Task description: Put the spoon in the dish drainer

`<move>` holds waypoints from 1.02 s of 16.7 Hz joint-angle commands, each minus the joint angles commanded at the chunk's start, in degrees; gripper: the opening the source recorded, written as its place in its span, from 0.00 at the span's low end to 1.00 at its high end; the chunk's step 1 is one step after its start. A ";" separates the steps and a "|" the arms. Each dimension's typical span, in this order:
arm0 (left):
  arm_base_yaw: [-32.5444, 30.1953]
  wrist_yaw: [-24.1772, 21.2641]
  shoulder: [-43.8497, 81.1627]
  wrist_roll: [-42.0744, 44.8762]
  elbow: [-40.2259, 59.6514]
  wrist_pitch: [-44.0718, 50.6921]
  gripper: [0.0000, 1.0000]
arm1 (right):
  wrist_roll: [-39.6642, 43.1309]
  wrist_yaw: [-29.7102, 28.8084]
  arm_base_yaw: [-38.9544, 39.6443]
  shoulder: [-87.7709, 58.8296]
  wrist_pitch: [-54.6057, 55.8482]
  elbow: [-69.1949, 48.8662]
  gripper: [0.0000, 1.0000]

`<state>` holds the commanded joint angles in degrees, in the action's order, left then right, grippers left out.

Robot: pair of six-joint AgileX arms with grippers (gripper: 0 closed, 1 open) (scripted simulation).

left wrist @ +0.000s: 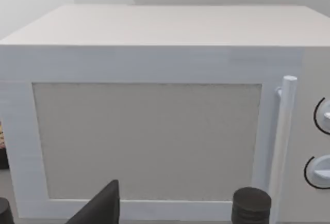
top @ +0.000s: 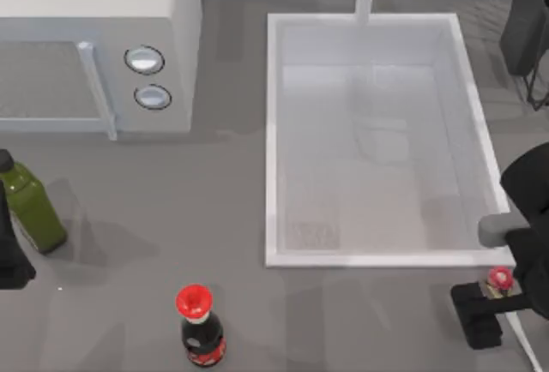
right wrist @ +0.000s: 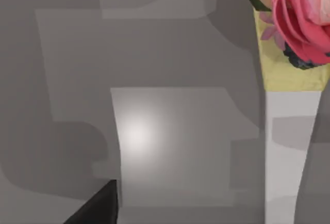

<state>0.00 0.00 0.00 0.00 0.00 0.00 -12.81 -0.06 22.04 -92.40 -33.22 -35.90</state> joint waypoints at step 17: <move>0.00 0.00 0.00 0.00 0.00 0.00 1.00 | 0.00 0.00 0.00 0.00 0.00 0.00 0.00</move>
<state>0.00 0.00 0.00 0.00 0.00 0.00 -12.81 -0.06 22.04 -92.40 -33.22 -35.90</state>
